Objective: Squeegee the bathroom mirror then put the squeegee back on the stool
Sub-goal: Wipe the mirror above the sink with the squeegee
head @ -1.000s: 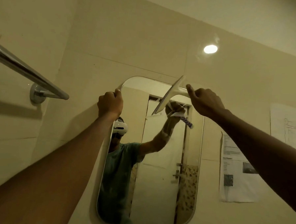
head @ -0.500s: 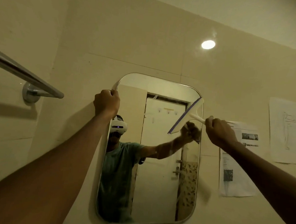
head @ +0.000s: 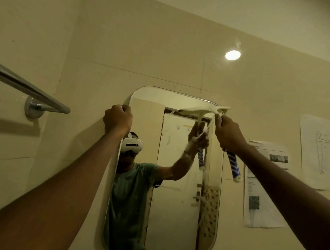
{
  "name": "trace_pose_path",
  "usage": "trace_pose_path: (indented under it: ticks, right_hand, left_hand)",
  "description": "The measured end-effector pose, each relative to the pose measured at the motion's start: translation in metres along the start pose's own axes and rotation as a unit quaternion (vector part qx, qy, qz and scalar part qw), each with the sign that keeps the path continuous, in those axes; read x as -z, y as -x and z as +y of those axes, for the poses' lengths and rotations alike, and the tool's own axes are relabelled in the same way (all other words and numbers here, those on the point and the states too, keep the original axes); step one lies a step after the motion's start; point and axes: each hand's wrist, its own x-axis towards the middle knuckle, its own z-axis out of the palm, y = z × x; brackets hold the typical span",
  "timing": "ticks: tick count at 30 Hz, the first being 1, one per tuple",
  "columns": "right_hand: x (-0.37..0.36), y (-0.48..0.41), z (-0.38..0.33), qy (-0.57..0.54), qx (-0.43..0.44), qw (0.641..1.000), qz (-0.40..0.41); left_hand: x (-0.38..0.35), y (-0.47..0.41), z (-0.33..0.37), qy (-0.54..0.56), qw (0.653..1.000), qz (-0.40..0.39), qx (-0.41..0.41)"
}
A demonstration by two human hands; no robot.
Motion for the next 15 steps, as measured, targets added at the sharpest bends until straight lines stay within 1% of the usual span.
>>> trace_pose_path:
  ticks: [3, 6, 8, 9, 12, 15]
  right_hand:
    - [-0.013, 0.042, 0.018, -0.004, -0.036, 0.999, 0.01]
    - [-0.007, 0.071, 0.025, 0.013, -0.081, 0.996, -0.04]
    - [0.007, 0.062, 0.017, 0.02, -0.096, 0.992, -0.073]
    - [0.014, 0.051, 0.009, 0.022, -0.095, 0.993, -0.071]
    - [0.03, 0.003, -0.013, 0.031, -0.074, 0.997, -0.01]
    - [0.026, -0.024, -0.016, 0.02, -0.068, 0.997, 0.017]
  left_hand:
    - [-0.001, 0.0, -0.001, 0.002, 1.0, 0.003, 0.003]
    - [0.0, 0.003, 0.001, 0.002, 1.0, 0.007, 0.003]
    - [0.001, 0.005, 0.003, 0.004, 1.0, 0.007, 0.005]
    - [0.001, 0.006, 0.004, 0.003, 1.0, 0.008, 0.004]
    - [0.001, 0.008, 0.003, 0.002, 1.0, 0.014, 0.0]
    - [0.0, 0.006, 0.002, -0.002, 1.0, 0.009, -0.003]
